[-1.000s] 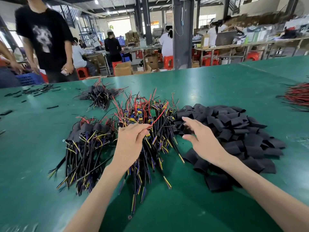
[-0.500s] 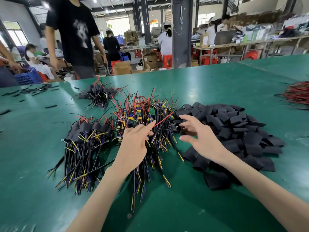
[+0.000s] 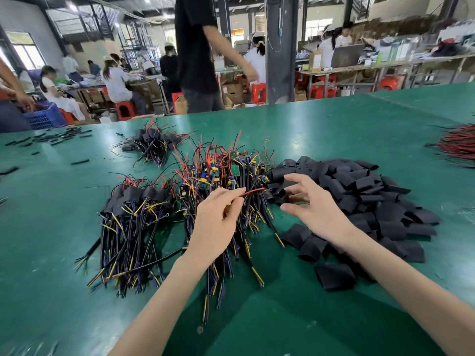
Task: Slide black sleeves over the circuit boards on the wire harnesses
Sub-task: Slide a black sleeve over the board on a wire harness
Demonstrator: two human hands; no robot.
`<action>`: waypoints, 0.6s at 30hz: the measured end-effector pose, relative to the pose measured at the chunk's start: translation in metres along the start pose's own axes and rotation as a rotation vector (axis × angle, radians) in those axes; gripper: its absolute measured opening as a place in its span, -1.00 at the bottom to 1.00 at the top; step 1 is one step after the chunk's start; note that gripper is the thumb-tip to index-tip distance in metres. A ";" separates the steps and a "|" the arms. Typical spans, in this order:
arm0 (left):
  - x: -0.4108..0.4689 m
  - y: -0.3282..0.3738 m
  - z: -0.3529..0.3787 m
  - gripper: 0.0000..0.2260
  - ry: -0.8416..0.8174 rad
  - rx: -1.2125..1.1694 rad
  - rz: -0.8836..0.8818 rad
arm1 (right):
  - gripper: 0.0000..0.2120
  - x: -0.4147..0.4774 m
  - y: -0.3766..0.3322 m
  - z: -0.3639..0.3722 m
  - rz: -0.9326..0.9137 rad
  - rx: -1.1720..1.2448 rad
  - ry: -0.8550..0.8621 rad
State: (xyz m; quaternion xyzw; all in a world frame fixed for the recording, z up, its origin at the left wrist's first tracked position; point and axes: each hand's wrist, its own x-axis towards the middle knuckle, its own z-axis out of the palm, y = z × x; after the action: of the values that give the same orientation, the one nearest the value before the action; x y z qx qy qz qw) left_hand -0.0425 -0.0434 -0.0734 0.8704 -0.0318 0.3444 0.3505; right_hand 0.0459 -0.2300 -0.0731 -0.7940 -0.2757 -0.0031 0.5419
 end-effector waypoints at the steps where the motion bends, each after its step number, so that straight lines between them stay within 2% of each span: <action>1: 0.001 0.002 0.001 -0.81 0.002 -0.044 -0.042 | -0.46 -0.001 -0.001 0.001 -0.009 -0.015 -0.012; 7: 0.002 0.007 0.003 -0.87 0.001 -0.184 -0.182 | -0.41 -0.005 -0.003 0.004 -0.070 -0.047 -0.067; 18: 0.000 0.008 0.005 -0.85 -0.021 -0.164 -0.138 | -0.36 -0.007 -0.004 0.005 -0.150 -0.050 -0.068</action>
State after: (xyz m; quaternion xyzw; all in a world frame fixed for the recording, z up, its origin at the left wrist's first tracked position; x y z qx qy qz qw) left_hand -0.0422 -0.0521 -0.0714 0.8423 -0.0037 0.3067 0.4432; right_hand 0.0372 -0.2278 -0.0737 -0.7839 -0.3524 -0.0235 0.5106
